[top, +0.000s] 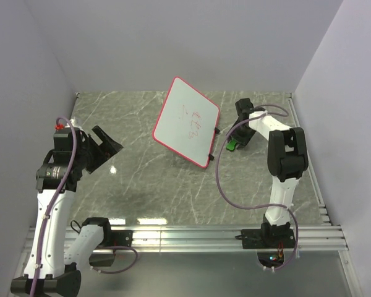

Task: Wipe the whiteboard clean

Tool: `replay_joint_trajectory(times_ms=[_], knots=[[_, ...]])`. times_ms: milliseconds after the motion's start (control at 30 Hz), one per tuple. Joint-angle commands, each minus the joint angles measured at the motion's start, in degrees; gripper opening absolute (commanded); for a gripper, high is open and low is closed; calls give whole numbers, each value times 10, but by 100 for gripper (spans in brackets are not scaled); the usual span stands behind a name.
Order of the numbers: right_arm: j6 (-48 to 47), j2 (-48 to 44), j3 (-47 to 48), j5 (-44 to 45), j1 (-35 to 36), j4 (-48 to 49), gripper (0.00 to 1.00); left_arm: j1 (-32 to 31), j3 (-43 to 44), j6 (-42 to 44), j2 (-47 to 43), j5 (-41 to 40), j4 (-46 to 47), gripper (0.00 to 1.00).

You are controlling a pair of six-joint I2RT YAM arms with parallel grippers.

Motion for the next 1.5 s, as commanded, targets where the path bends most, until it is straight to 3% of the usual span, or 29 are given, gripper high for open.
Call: replay_joint_trajectory(times_ms=[0, 167, 633, 800, 833, 900, 967, 1167, 1233, 1333, 1467], knots=[[4, 9, 46, 35, 4, -12, 57, 2, 24, 13, -1, 2, -3, 92], [6, 30, 66, 30, 7, -14, 45, 2, 27, 14, 3, 1, -3, 92], [-34, 79, 99, 67, 28, -58, 39, 2, 24, 14, 16, 16, 7, 92], [-77, 92, 128, 77, 42, -83, 33, 2, 24, 24, 53, 52, 41, 95], [-85, 94, 134, 77, 44, -85, 32, 2, 31, 25, 63, 53, 43, 99], [-105, 101, 142, 79, 49, -98, 20, 2, 45, 29, 100, 40, 40, 99], [-114, 105, 140, 87, 52, -111, 0, 1, 71, 36, 126, 28, 38, 99], [-141, 70, 83, 69, 52, -104, 0, -6, 142, 56, 225, 8, 60, 99], [-146, 40, 62, 60, 51, -94, 0, -7, 163, 67, 248, 42, 84, 96], [-148, -8, 49, 31, 47, -82, 0, -9, 186, 87, 306, 130, 125, 99], [-138, -60, 57, -7, 44, -82, 0, -39, 246, 89, 390, 112, 150, 99]])
